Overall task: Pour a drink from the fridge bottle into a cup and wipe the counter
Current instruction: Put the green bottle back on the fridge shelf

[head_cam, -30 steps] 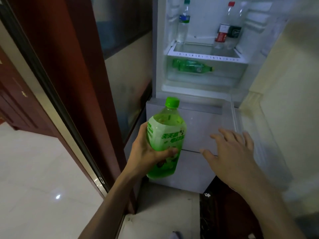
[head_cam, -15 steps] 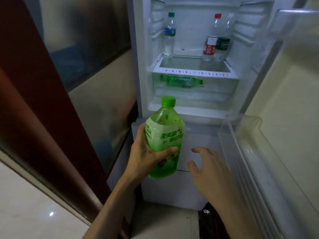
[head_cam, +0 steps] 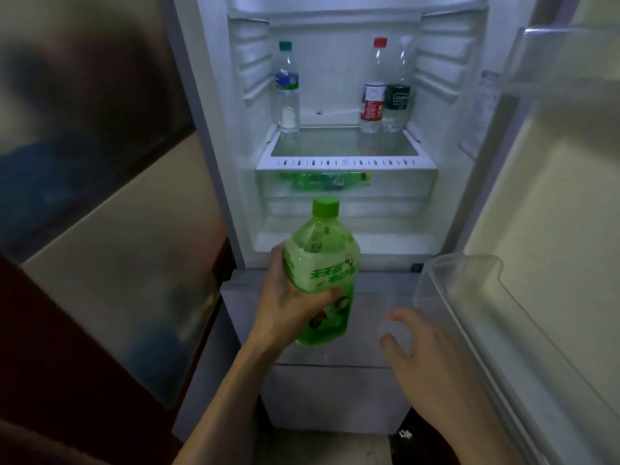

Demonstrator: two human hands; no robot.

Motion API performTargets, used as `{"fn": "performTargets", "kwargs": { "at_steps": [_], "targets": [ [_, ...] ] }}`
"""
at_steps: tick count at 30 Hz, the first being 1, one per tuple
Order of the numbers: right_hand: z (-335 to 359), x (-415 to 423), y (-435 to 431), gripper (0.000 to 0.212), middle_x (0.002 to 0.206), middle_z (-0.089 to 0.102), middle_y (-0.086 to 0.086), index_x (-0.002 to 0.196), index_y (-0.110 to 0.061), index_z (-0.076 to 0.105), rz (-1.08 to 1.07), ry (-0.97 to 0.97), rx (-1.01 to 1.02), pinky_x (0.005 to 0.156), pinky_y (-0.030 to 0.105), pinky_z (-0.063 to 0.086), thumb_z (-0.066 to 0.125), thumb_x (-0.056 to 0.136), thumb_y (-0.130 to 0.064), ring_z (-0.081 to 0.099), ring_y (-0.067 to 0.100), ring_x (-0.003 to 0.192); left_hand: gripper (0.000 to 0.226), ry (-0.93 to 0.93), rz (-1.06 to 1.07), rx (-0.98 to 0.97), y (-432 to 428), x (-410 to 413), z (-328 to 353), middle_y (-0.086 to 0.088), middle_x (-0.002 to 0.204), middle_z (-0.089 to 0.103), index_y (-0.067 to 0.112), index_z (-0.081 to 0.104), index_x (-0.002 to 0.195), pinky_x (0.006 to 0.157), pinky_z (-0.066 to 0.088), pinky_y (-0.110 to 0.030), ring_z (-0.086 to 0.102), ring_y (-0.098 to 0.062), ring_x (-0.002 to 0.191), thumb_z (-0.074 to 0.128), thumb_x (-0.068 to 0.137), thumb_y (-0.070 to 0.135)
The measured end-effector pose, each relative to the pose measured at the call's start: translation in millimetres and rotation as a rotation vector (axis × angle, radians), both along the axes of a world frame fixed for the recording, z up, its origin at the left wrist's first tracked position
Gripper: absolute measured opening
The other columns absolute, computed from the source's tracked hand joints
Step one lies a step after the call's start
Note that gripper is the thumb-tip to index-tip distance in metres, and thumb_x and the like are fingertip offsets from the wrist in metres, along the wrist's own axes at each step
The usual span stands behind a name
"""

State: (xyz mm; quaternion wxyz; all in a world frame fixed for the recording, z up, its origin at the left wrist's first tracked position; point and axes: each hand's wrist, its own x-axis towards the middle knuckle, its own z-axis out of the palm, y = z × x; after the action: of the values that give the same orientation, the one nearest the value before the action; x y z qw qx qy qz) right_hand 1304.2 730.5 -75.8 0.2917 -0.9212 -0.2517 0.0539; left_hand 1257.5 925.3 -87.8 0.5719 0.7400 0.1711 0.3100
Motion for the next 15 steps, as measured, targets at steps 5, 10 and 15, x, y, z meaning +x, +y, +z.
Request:
{"fn": "performTargets", "kwargs": {
  "at_steps": [5,10,15],
  "targets": [
    [16,25,31,0.029,0.118,0.06,-0.015,0.119,-0.035,0.058,-0.007,-0.011,0.124,0.089,0.03,0.046,0.054,0.091,-0.043,0.058,0.01,0.105,0.098,-0.003,-0.134,0.132,34,29,17,0.015,0.121,0.06,0.04,0.038,0.135,0.087,0.058,-0.031,0.062,-0.003,0.11,0.092,0.057,0.013],
    [44,54,72,0.027,0.103,0.055,-0.02,0.117,-0.03,0.063,-0.005,-0.099,0.185,0.082,0.019,0.036,0.06,0.09,-0.033,0.056,0.006,0.109,0.09,-0.055,-0.168,0.2,81,60,39,0.016,0.119,0.061,0.05,0.043,0.124,0.088,0.058,-0.045,0.063,-0.008,0.11,0.093,0.052,0.028],
    [80,83,118,0.027,0.102,0.066,-0.019,0.116,-0.03,0.065,-0.022,-0.132,0.393,0.073,0.012,0.044,0.063,0.089,-0.032,0.062,-0.007,0.086,0.09,-0.143,-0.273,0.322,125,94,67,0.006,0.125,0.058,0.033,0.044,0.133,0.091,0.054,-0.054,0.061,-0.021,0.114,0.091,0.058,0.017]
  ]
}}
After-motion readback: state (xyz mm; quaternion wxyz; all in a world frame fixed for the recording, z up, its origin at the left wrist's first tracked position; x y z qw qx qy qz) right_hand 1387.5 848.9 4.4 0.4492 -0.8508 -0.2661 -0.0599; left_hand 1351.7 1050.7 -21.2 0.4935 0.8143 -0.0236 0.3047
